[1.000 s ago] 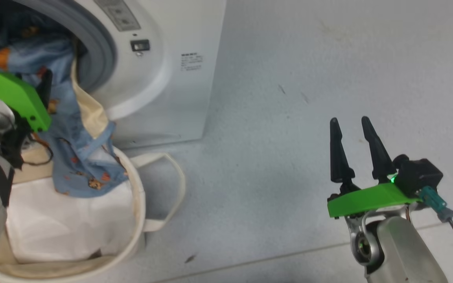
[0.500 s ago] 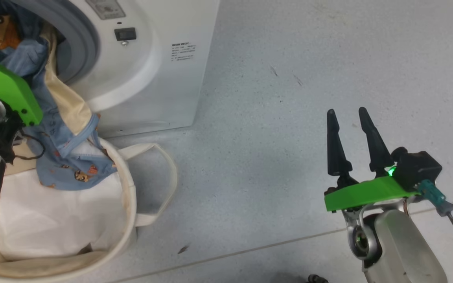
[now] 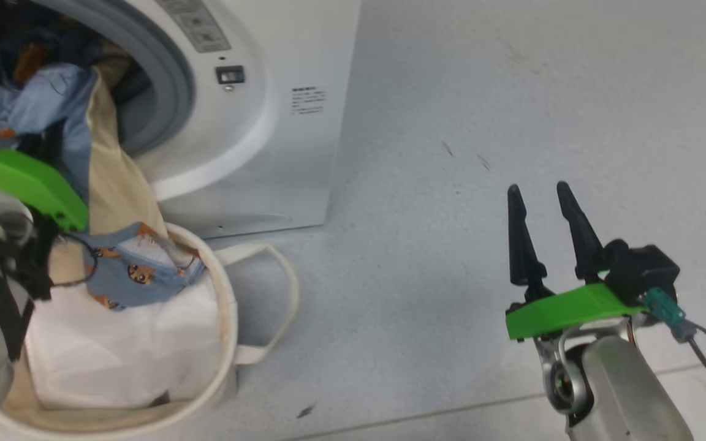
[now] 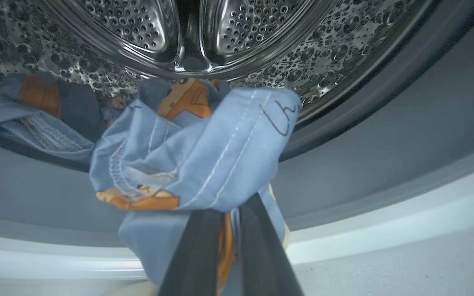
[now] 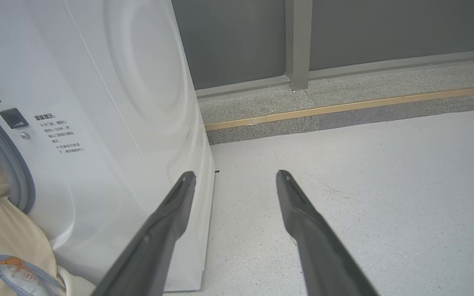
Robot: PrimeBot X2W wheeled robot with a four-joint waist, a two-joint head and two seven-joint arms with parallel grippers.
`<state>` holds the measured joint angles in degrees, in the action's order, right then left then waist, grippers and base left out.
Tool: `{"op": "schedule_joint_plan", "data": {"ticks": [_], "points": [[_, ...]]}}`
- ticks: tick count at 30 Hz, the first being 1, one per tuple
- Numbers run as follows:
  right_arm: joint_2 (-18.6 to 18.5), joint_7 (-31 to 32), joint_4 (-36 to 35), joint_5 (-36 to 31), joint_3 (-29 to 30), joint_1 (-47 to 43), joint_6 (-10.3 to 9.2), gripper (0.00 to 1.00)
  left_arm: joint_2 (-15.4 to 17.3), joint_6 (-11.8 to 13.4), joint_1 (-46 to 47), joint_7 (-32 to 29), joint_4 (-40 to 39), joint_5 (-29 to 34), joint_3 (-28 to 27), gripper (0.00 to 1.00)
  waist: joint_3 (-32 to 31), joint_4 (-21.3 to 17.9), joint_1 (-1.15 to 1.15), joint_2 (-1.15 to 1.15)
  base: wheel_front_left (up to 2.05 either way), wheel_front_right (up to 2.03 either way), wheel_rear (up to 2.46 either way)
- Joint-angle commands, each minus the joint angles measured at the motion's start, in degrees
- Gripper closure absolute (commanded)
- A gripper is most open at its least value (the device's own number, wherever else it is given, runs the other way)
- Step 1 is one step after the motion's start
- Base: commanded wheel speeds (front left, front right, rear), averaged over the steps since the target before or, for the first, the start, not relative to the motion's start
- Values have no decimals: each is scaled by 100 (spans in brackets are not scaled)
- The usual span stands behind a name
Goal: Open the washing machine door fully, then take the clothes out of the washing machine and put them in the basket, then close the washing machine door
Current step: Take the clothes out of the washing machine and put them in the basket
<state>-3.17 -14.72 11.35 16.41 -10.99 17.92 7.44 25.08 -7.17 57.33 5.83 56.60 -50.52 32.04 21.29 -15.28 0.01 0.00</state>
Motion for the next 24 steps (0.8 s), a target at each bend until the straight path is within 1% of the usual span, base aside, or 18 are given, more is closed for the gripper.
{"op": "schedule_joint_plan", "data": {"ticks": [1, 6, 9, 10, 16, 24], "points": [[29, -28, -133, -68, -78, -135, 5, 0, 355, -31, 4, 171, -216, -32, -88, 100, -143, 134, -1, 0, 0, 0, 0], [29, -28, -48, -128, 1, -260, 5, 0, 555, -32, -482, 695, -805, -69, 155, 100, -401, 413, -1, 0, 0, 0, 0], [29, -28, -10, -151, 28, -333, 5, 0, 644, -27, -827, 841, -1198, -2, 146, 100, -547, 590, -1, 0, 0, 0, 0], [29, -28, 2, -157, 32, -354, 5, 0, 663, 9, -963, 868, -1357, 12, 102, 100, -594, 644, -1, 0, 0, 0, 0], [29, -28, 64, -177, 27, -458, 5, 0, 844, 538, -2103, 913, -2603, 131, -163, 100, -812, 875, -1, 0, 0, 0, 0], [29, -28, 85, -214, 3, -476, 5, 0, 1287, 1392, -3597, 907, -4376, 14, -456, 100, -815, 953, -1, 0, 0, 0, 0]]}}
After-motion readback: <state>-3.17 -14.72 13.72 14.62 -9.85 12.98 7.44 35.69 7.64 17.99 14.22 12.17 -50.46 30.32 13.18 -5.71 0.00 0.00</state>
